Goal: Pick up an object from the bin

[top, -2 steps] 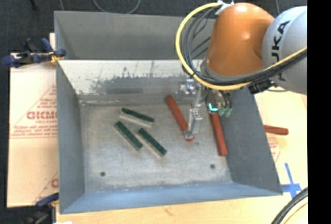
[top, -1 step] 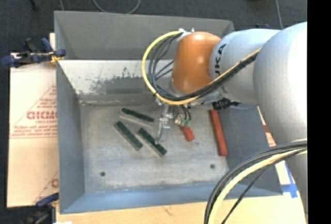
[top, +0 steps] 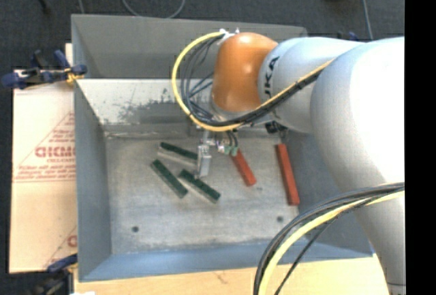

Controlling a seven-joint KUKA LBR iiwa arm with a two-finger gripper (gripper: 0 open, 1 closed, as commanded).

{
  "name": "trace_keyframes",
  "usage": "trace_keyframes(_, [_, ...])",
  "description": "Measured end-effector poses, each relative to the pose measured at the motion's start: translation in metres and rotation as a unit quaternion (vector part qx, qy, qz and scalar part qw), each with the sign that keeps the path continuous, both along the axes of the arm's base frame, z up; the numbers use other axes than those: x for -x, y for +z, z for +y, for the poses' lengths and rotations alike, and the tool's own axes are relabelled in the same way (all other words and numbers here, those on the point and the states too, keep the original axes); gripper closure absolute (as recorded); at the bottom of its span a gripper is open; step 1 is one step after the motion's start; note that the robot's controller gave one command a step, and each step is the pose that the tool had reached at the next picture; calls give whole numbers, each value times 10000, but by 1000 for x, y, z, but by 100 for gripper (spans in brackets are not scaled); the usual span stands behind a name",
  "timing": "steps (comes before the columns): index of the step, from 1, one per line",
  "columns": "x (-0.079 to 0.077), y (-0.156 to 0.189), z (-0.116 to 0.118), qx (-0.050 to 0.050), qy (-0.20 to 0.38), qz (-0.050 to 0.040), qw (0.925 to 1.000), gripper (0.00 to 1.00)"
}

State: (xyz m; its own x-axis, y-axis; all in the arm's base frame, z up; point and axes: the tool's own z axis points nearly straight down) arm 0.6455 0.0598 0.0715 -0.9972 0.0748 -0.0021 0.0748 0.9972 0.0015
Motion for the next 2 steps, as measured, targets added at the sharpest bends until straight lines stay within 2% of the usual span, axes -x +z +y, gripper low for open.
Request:
trace_keyframes(1, [1,0,-1,-2,-6,-11,10000,100])
trace_keyframes(2, [-3,142,-53,30,1189,-53,9929,100])
